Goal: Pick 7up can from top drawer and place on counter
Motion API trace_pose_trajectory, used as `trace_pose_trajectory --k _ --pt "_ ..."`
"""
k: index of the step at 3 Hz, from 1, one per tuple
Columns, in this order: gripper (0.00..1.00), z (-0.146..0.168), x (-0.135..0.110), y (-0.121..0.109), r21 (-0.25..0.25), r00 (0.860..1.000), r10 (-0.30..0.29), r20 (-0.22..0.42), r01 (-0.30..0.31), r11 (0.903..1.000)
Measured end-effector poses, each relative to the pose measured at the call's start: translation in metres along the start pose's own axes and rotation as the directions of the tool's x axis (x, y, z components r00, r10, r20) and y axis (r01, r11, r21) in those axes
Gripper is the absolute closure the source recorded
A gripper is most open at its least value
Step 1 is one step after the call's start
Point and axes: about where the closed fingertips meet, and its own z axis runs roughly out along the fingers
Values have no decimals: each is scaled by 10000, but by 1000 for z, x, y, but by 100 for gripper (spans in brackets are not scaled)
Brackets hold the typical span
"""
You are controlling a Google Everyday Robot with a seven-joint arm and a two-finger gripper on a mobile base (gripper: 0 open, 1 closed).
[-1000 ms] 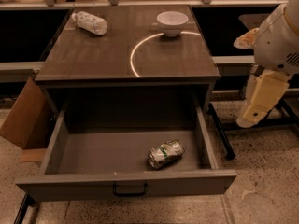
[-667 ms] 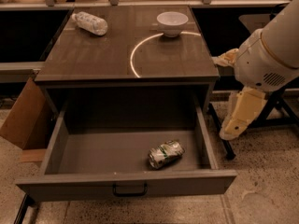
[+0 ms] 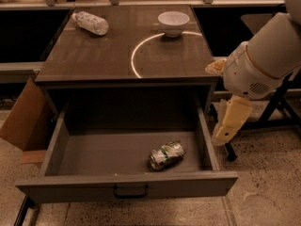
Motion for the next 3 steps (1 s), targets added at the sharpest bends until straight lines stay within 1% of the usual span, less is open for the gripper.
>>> trace_pose_trajectory --k 1,2,3 --pt "0 58 -2 1 -524 9973 -658 314 674 9964" --pt "0 118 -3 4 -938 9903 -1331 387 1362 9862" --pt "0 171 0 8 -1380 9815 -1863 448 1908 9719"
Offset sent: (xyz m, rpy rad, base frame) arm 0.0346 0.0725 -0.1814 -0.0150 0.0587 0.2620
